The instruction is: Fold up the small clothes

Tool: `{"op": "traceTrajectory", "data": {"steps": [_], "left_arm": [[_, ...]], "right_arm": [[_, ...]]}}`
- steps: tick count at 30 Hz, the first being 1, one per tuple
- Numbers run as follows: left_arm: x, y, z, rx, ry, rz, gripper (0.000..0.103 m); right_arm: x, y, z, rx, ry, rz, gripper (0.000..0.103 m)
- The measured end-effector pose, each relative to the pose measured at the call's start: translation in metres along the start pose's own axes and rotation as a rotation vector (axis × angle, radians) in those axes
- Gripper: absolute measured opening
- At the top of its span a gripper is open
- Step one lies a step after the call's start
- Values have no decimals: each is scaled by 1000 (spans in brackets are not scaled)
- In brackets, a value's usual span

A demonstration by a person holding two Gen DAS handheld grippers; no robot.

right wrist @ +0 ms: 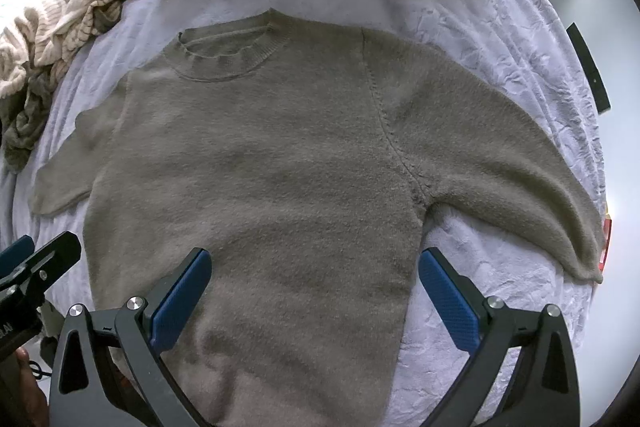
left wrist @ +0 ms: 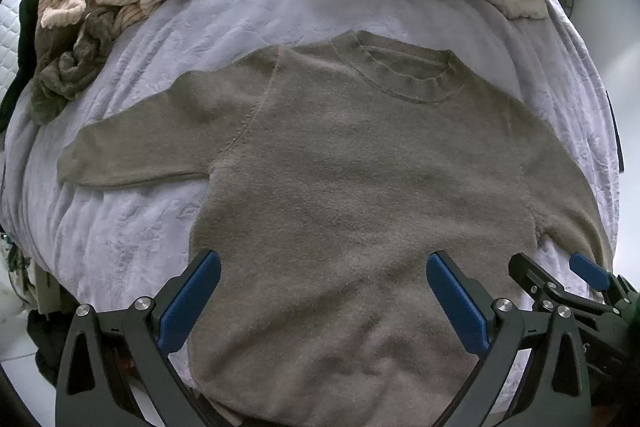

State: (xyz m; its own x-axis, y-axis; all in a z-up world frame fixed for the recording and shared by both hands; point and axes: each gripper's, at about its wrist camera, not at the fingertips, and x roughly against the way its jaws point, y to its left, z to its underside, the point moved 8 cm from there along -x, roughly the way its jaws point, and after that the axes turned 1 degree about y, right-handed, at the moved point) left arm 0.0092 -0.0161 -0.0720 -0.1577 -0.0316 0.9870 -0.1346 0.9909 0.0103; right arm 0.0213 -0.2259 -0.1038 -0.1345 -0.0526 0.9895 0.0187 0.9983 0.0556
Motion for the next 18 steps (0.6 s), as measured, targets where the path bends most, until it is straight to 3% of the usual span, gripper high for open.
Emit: {"op": "traceTrajectory", "data": {"steps": [18], "left_arm": [[0, 0, -2, 4, -3, -1, 103]], "right_arm": [[-2, 1, 1, 4, 6, -4, 103]]}}
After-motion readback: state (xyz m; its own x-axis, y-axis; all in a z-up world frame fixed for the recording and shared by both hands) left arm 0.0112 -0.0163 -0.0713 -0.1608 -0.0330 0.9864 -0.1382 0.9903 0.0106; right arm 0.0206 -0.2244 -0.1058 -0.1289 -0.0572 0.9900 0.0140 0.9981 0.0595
